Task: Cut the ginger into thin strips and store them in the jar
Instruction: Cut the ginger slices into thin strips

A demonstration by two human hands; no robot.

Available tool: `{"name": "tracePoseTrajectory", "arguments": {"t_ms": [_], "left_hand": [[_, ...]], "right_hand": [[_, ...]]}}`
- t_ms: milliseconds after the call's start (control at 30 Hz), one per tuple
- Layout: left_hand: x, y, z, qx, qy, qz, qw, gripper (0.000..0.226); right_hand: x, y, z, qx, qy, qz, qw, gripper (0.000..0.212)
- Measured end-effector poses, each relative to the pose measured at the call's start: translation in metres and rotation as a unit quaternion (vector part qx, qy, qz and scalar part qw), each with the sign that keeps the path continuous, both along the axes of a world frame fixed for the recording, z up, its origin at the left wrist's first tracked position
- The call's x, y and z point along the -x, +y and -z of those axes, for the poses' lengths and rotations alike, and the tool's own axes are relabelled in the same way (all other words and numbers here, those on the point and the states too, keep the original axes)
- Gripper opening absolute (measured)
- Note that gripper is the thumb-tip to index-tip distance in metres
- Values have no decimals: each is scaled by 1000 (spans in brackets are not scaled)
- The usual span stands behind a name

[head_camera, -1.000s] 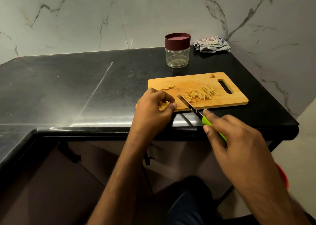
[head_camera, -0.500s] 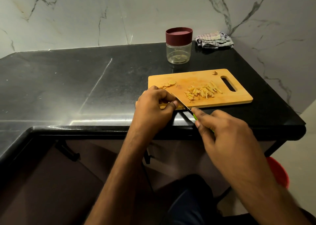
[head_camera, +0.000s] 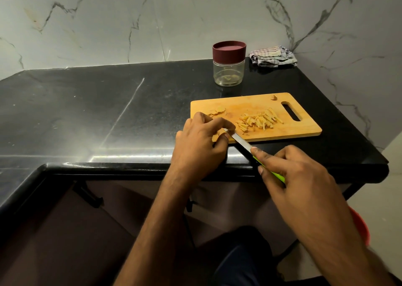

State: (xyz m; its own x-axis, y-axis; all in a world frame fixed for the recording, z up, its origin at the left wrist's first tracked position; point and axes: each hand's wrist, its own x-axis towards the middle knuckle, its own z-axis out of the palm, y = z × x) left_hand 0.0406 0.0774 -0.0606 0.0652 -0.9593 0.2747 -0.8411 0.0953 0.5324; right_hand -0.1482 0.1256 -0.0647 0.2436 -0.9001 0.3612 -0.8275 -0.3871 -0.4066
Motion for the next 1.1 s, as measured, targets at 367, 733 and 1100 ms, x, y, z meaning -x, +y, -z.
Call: {"name": "tracePoseTrajectory", "arguments": {"t_ms": [367, 733, 1100], "left_hand": [[-3, 1, 5, 52, 80, -10, 995, 25], [-3, 2, -1, 39, 124, -28, 991, 4], [-3, 0, -3, 36, 130, -25, 991, 7]], "right_hand": [[13, 8, -7, 41, -60, 4, 997, 40], [3, 4, 0, 23, -55, -31, 998, 41], [-12, -2, -1, 14, 7, -18, 1000, 41]]}}
